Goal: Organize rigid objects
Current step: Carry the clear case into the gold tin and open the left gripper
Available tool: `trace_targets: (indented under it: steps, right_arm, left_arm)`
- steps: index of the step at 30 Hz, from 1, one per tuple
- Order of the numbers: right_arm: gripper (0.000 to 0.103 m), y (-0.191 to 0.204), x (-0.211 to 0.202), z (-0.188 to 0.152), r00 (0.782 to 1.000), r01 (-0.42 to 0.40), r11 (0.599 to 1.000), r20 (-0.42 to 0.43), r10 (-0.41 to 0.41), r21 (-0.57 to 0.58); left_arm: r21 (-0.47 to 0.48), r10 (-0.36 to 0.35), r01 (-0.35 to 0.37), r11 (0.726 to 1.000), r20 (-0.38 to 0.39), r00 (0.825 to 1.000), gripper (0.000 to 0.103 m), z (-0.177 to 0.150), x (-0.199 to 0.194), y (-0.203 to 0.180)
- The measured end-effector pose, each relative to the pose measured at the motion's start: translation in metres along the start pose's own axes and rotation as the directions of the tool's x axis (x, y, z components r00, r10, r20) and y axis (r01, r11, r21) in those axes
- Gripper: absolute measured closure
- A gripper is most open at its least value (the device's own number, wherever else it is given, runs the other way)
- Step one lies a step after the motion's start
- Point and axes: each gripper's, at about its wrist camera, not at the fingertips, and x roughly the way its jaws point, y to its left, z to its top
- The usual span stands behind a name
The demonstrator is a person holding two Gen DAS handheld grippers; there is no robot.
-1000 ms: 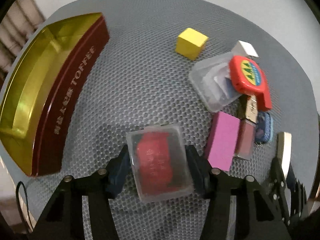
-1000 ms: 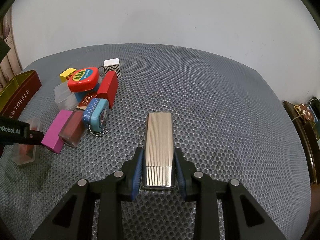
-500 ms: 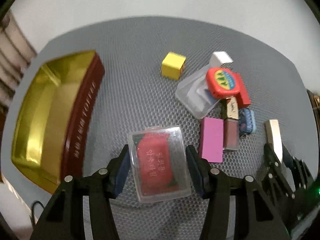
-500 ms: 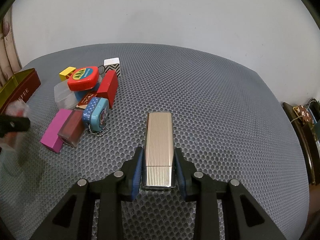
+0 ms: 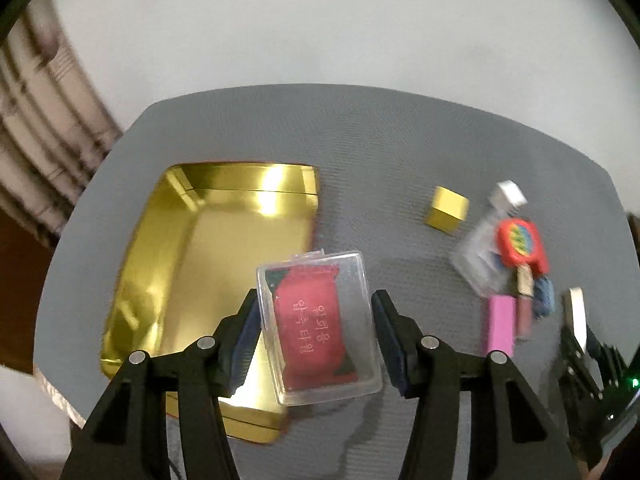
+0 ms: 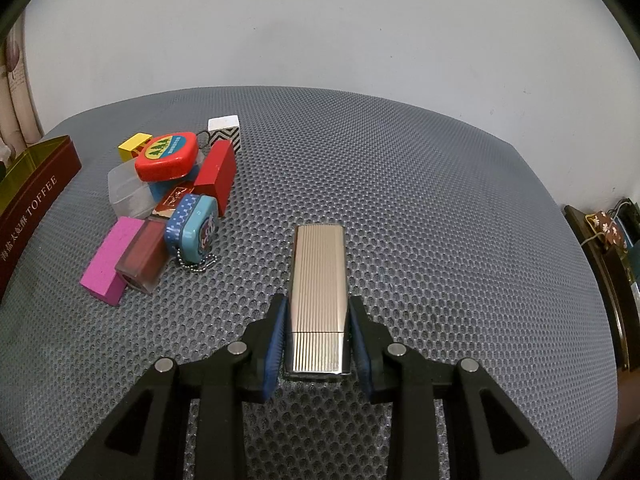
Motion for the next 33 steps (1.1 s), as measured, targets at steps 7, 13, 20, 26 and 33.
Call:
trace_targets:
  steps: [7,13,20,26,33]
  right_arm:
    - [0.072,-0.001,0.0,0.0,1.0,0.0,1.0,0.0,0.0,0.001]
    - [0.072,0.004,0.001,0.001,1.0,0.003,1.0,0.0,-0.003,-0.002]
    - [0.072,0.01,0.002,0.001,1.0,0.009,1.0,0.0,-0.009,-0.008]
    - [0.072,0.004,0.009,0.002,1.0,0.013,1.0,0.001,-0.013,-0.012]
    - [0.072,0.002,0.012,0.003,1.0,0.015,1.0,0.001,-0.015,-0.014]
  left_arm:
    - [-0.048,0.107,-0.107,0.993,-0.009,0.994,0.052,0.016,-0.012,0.07]
    - [-0.049,0.161,-0.164,0.985,-0.049,0.986,0.052,0.012,-0.005,0.086]
    - [-0.036,0.173,-0.177,0.983,-0.107,0.979,0.052,-0.002,0.021,0.105]
    - [-0.03,0.17,-0.175,0.984,-0.123,0.978,0.052,-0.004,0.036,0.118]
    - [-0.023,0.166,-0.17,0.985,-0.131,0.977,0.051,-0.006,0.043,0.121]
